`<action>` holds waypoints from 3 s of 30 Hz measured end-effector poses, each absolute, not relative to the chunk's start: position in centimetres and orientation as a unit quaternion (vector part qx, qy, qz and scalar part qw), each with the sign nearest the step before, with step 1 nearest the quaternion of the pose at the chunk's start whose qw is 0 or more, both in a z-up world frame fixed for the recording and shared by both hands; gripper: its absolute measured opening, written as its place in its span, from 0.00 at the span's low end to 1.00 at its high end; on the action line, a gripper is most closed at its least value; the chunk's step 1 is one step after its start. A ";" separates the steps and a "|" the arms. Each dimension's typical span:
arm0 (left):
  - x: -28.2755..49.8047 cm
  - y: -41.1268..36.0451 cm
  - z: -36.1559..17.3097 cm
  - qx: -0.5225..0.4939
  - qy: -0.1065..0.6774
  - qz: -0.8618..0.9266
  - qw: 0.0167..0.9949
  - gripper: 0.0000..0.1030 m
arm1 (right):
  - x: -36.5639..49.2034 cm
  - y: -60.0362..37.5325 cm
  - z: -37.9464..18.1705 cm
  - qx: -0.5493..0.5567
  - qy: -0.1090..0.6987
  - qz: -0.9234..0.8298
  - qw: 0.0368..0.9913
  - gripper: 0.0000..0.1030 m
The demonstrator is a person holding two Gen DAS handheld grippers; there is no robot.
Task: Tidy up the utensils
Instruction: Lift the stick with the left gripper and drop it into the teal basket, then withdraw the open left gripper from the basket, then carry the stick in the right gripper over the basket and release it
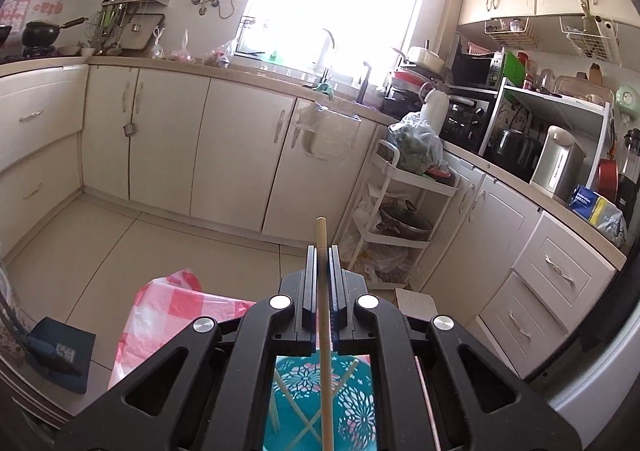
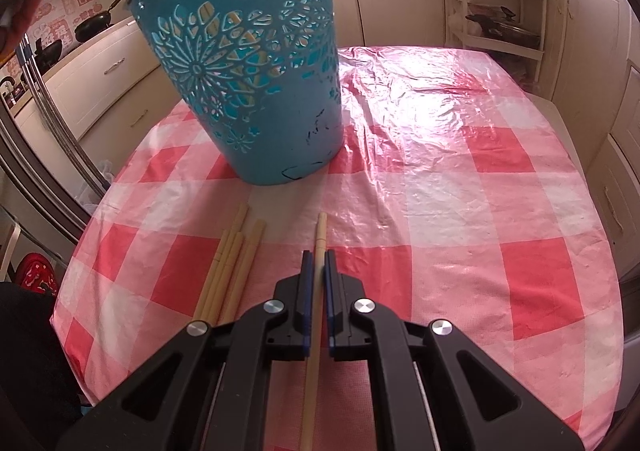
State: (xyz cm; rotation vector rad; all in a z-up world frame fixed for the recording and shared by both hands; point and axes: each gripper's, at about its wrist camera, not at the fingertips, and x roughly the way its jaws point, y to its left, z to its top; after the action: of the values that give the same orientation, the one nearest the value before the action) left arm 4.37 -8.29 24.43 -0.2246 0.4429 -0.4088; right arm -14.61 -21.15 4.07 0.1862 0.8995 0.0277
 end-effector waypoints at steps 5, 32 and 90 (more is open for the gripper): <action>6.2 -9.6 23.1 -0.109 0.215 -0.187 0.952 0.05 | -14.5 -21.3 4.1 0.096 0.435 0.018 0.895 0.06; -0.2 -2.2 19.5 -0.045 0.257 -0.123 0.958 0.50 | -14.4 -21.8 4.0 0.111 0.438 0.032 0.892 0.06; -1.2 3.8 4.6 -0.105 0.470 -0.074 0.873 0.59 | -13.3 -23.7 15.1 0.134 0.401 0.104 0.900 0.55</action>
State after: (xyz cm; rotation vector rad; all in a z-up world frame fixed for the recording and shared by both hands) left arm -1.19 3.84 4.56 -0.2192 0.9827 -0.1552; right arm -13.32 -23.67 15.07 0.2769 0.8291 0.2148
